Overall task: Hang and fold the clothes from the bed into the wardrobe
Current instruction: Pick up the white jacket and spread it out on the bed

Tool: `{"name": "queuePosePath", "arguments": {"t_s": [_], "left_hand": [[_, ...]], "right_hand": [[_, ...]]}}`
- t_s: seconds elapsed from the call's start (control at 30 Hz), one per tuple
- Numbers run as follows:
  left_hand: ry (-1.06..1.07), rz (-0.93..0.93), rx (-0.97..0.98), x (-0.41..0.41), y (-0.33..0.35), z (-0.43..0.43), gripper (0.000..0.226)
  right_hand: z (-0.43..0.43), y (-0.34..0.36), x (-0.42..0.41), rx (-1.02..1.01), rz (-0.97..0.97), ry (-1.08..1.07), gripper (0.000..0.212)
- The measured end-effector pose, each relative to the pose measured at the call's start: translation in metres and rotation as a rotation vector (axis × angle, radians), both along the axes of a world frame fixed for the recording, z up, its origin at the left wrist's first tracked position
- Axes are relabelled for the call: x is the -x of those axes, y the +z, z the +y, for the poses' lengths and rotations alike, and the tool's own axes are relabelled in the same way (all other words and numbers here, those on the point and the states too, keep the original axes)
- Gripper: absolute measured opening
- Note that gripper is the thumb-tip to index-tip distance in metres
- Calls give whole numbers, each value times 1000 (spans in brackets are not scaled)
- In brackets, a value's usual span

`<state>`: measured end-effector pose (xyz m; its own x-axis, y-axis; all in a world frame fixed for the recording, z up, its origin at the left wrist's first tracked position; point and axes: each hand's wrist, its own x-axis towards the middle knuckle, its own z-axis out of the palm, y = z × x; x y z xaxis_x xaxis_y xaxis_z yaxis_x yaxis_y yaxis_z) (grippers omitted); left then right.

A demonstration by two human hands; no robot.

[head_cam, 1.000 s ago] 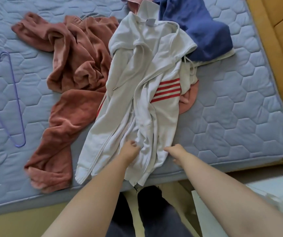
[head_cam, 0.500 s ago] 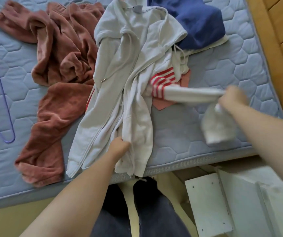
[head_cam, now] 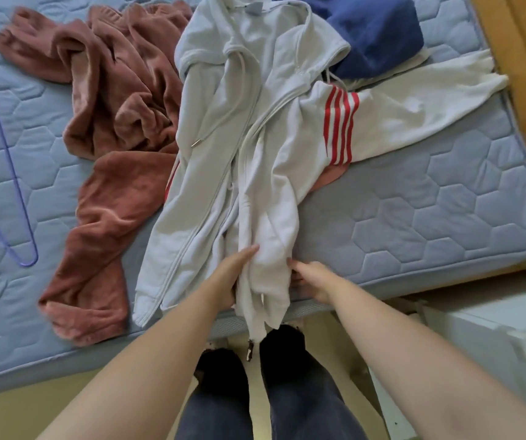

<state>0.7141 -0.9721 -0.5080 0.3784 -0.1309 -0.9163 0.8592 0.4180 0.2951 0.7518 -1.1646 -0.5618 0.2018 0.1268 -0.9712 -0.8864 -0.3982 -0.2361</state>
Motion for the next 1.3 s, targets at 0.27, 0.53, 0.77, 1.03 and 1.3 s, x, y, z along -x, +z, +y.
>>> {"name": "queuePosePath", "arguments": {"t_s": [0.27,0.53,0.77,1.03,1.3], "left_hand": [[37,48,-90,22,0,20,11],[-94,-53,-360,57,9,9,8],[50,-104,34,74,11,2,42],[-278,-88,-203,88,-3,-13,40],[-211,-132,-603,101,-14,39,30]], "right_hand": [[12,2,22,-59,-124,-313,23],[-40,36,66,-46,-109,-516,43],[-72,51,92,-12,-121,-391,47],[-83,34,104,655,-267,-9,39],[17,31,90,551,-555,295,41]]}}
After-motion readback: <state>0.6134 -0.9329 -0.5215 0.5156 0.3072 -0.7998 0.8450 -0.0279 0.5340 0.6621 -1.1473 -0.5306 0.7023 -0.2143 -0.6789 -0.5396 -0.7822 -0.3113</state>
